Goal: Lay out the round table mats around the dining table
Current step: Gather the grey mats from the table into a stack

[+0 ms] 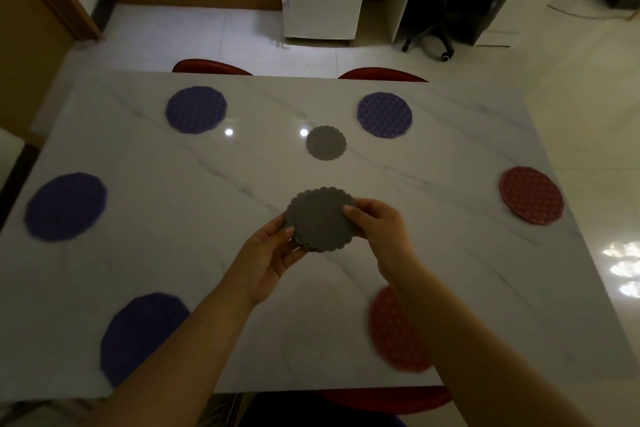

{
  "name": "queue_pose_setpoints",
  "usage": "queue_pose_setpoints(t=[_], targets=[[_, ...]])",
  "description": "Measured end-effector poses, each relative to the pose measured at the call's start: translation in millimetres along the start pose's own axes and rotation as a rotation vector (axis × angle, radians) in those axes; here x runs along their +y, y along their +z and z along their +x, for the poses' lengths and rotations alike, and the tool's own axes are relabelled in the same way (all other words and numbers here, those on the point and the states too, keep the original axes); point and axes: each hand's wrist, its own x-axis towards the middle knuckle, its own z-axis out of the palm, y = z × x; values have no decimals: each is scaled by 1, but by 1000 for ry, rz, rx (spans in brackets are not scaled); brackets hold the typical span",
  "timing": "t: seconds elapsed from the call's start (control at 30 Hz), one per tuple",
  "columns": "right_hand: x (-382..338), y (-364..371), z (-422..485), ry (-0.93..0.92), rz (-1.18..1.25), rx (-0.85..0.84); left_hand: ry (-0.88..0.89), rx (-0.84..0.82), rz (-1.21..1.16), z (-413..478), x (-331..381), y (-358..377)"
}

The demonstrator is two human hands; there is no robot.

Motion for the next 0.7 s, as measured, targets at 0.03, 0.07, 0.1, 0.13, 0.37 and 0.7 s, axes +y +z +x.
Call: queue_pose_setpoints(t=[0.03, 0.07, 0.1, 0.13, 0.37, 0.7], targets=[[1, 3, 1, -29, -67, 25, 3, -6, 5, -2, -1, 1], [3, 4, 2, -51, -120, 46, 4, -12, 7, -3, -2, 1], [4, 6, 2, -60, -150, 62, 3, -19, 7, -5, -3, 1], [5, 7, 2, -67, -170, 73, 2, -24, 6, -6, -3, 1], [16, 14, -9, -20, -85, 71, -4, -57, 6, -11, -8, -4], [21, 20, -5, -140, -362, 79, -9, -3, 22, -8, -11, -7]])
